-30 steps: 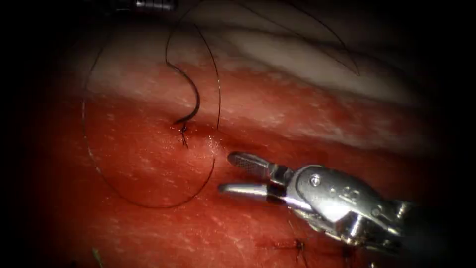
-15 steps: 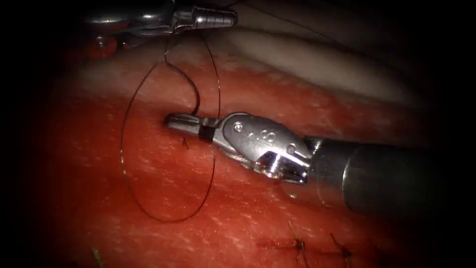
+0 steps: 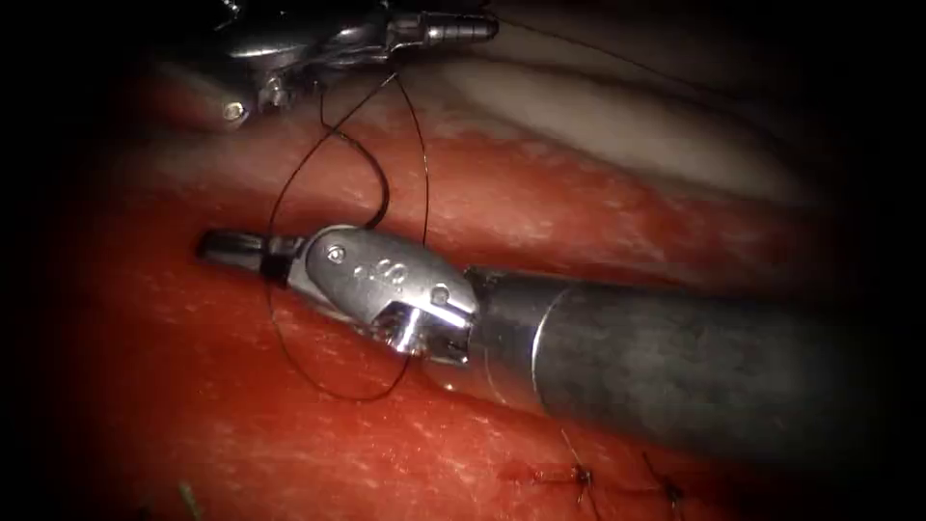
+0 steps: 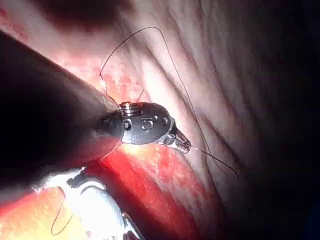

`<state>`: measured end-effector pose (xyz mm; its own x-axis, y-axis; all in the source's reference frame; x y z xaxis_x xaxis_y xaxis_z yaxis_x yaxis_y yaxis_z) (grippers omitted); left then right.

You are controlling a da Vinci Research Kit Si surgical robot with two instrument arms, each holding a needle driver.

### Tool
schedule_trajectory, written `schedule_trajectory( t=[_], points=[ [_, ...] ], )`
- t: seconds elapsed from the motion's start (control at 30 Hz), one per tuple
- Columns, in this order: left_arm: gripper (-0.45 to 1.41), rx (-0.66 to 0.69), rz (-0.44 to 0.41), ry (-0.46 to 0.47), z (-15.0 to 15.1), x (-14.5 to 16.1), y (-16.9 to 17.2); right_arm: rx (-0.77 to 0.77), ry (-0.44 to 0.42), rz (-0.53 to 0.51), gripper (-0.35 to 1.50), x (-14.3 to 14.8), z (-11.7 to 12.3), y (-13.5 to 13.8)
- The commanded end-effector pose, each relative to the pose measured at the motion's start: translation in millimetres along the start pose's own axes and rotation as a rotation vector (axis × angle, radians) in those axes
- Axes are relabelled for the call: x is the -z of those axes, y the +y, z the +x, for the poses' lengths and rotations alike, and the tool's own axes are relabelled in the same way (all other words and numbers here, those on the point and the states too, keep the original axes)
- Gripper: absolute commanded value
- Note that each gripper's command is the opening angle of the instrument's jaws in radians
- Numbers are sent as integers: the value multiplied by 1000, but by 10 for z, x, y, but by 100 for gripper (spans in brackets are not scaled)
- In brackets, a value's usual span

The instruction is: Wound Closure

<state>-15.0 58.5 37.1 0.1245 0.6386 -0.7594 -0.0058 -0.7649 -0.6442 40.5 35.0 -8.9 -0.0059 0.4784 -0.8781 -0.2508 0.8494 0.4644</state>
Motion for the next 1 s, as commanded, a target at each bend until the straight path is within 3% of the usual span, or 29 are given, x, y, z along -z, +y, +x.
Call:
schedule_trajectory(
  t=[0.03,0.3,0.33,0.43,0.6,0.73,1.0],
  points=[
    [-35,2,-3,5,-15,-2,-8,-2,26,7,-35,-8,5,0],
    [-35,18,-16,41,-47,9,-28,-31,168,29,-35,-10,12,-1],
    [-35,17,-19,43,-48,10,-28,-49,190,21,-8,-8,12,1],
    [-35,15,-27,50,-51,13,-26,-76,196,-32,46,4,15,6],
    [-35,3,-44,63,-63,26,-22,-103,273,-114,47,41,32,21],
    [-35,-7,-54,74,-73,35,-19,-117,315,-163,49,53,40,28],
    [-35,-10,-42,128,-76,57,-6,-207,303,-315,66,80,29,47]
  ],
)
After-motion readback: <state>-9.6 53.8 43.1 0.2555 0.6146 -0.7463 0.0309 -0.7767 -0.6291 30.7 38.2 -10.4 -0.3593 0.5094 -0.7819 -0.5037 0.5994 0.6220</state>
